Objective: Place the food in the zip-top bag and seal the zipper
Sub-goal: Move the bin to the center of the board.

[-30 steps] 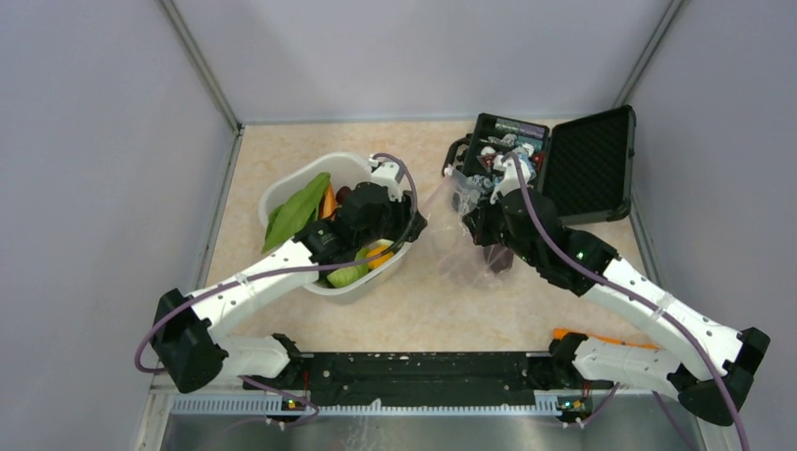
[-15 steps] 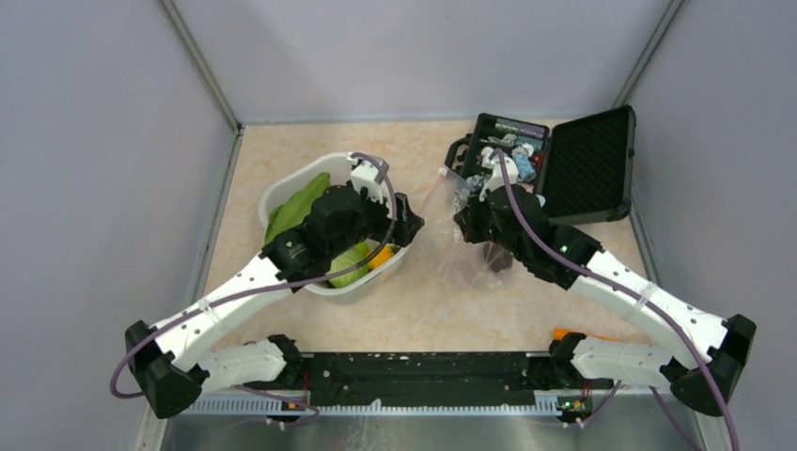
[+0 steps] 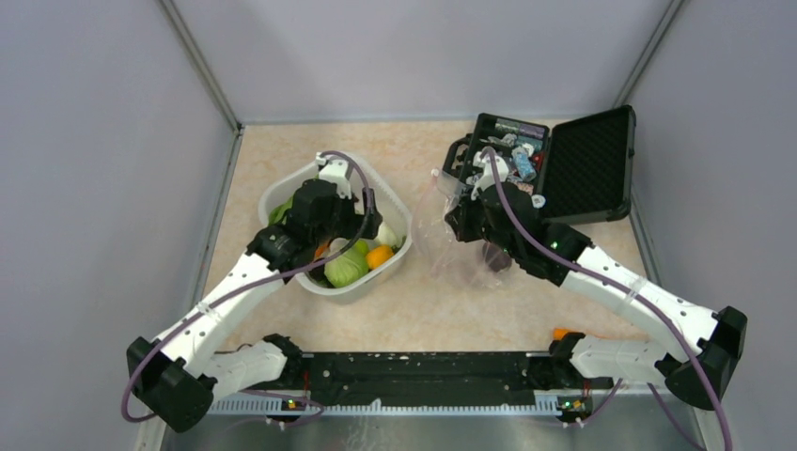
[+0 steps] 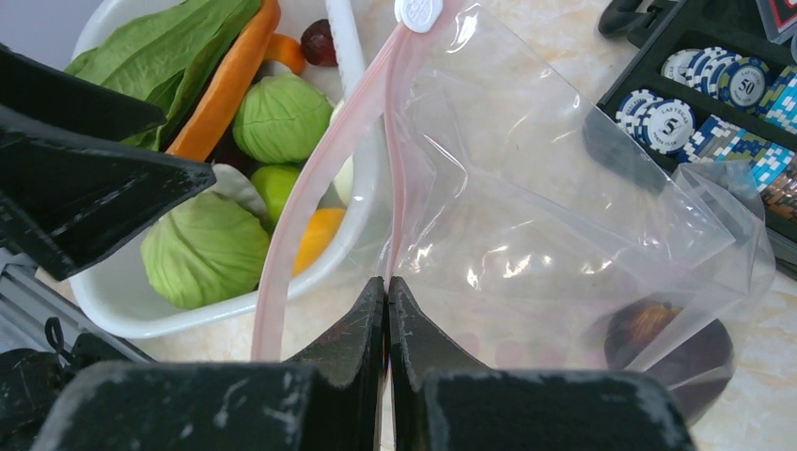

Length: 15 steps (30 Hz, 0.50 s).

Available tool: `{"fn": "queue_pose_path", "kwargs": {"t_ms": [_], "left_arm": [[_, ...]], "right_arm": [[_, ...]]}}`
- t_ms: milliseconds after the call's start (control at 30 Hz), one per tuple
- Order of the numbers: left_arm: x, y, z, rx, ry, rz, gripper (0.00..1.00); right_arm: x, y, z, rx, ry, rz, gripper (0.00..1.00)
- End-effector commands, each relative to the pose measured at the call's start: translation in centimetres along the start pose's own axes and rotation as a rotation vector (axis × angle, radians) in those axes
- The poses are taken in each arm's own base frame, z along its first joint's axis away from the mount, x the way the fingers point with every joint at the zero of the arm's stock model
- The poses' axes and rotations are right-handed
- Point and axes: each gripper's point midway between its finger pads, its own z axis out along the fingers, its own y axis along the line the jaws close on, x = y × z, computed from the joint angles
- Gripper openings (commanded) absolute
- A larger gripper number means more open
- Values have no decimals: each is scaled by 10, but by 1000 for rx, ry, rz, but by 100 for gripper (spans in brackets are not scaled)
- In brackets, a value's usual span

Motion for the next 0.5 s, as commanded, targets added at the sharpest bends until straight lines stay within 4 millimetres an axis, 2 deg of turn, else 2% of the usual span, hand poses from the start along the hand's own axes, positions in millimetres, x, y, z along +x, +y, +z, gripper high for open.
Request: {"fn": "queue_pose_path", "kwargs": {"t_ms": [0,133,233,300,467], "left_arm": [[15,13,13,-21,86,12,94],[32,19,28,-16,138,35,95],[35,25,39,-27,174,20,89],[34,27,41,-17,194,-2,86],[20,43,38,-92,119,1,86]], "right_arm": [[-12,9,-4,-43,-48,27,0],[-11,8,-6,-46,-47,29,0],[-10,8,-6,-49,-51,30,0],[-11,8,-7,-50,-50,28,0],[-9,8,-9,-56,-54,30,0]]}}
